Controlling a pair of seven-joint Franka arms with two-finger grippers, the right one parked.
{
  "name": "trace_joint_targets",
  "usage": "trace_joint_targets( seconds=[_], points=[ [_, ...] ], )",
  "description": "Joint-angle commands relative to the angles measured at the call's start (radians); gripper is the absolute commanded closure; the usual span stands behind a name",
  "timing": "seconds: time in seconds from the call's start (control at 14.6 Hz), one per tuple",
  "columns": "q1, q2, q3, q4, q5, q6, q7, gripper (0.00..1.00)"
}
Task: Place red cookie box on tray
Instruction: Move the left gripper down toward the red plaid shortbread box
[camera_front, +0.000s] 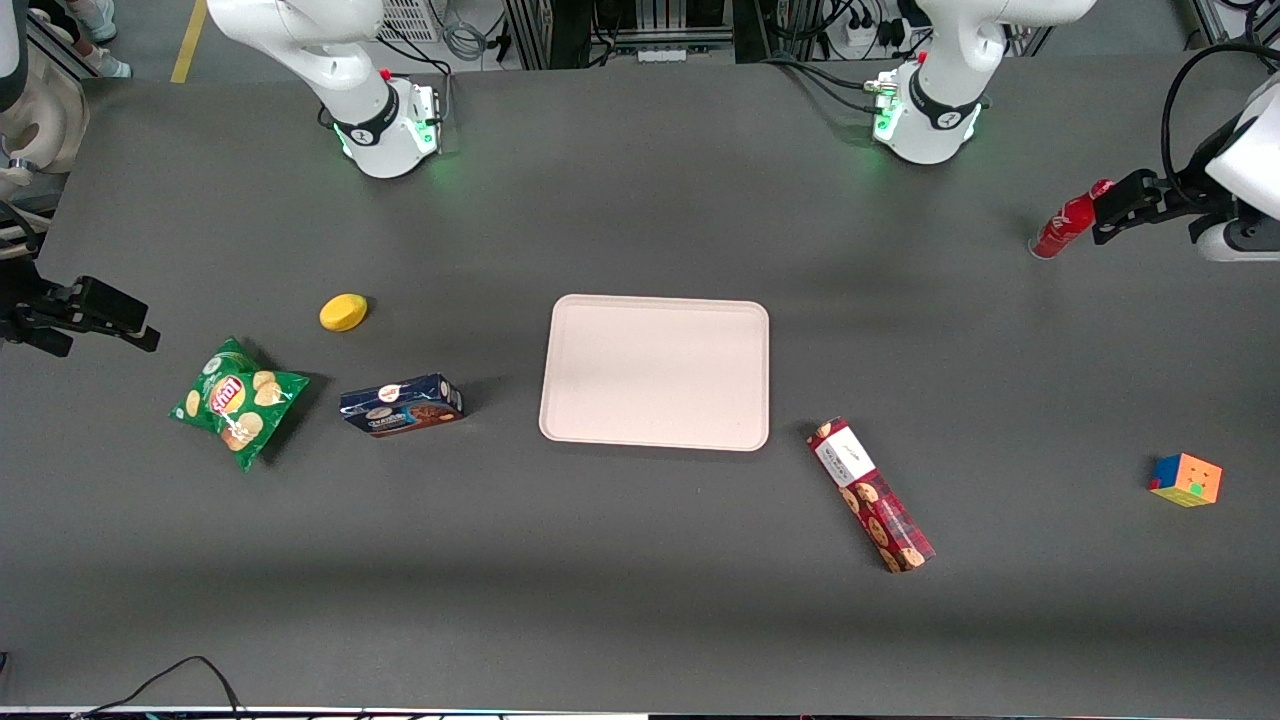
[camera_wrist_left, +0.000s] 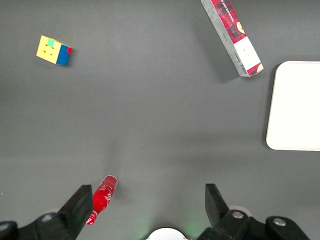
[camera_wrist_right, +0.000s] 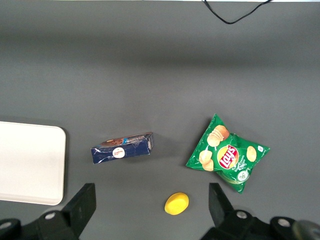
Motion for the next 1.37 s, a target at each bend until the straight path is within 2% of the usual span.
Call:
trace_joint_targets(
  seconds=[0.0,0.34,0.62,0.82,1.03,1.31],
  points=[
    [-0.006,0.006,0.003,0.018,0.000,-0.012,-0.002,0.00],
    [-0.006,0.008,0.003,0.016,0.000,-0.012,0.009,0.00],
    [-0.009,0.015,0.002,0.019,-0.006,0.003,-0.062,0.00],
    [-0.011,0.052,0.002,0.053,-0.050,0.005,-0.201,0.00],
    [-0.012,0.126,0.002,0.076,-0.136,0.049,-0.412,0.00],
    [-0.022,0.257,-0.035,0.076,-0.141,0.208,-0.730,0.00]
  ],
)
